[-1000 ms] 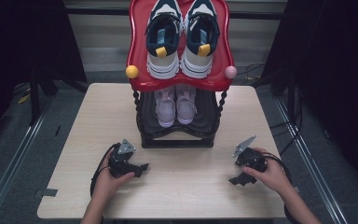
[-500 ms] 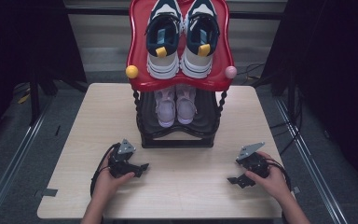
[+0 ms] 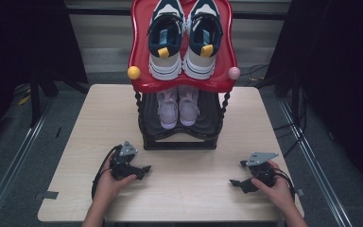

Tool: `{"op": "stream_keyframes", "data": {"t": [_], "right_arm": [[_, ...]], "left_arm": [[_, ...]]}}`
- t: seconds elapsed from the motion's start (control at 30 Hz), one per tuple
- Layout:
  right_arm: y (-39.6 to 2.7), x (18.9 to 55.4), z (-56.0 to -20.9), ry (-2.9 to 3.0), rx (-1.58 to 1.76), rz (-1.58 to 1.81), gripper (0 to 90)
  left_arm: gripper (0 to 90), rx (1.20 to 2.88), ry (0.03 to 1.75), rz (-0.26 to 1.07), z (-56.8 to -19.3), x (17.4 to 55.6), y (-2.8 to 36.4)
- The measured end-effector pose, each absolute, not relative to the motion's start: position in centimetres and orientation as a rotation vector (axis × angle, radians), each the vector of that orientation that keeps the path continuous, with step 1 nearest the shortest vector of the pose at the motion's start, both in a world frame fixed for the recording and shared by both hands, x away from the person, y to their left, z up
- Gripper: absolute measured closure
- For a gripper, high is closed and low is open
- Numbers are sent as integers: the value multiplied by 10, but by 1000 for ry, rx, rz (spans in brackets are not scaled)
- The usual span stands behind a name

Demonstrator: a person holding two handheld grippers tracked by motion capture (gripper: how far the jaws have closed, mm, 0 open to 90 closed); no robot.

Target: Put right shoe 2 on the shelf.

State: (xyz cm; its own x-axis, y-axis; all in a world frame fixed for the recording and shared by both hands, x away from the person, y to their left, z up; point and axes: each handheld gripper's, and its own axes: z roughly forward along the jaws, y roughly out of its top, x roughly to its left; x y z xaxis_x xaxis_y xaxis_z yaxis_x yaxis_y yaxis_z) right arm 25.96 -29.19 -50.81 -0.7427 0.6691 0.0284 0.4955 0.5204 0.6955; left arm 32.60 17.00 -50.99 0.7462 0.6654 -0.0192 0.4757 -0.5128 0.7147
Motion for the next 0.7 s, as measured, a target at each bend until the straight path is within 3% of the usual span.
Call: {"op": "stream_keyframes", "data": {"t": [0.7], "right_arm": [[-292,258,-511,2473,994,1070,112]], "left_arm": [[94,2212,852,336,-510,326,170]]}}
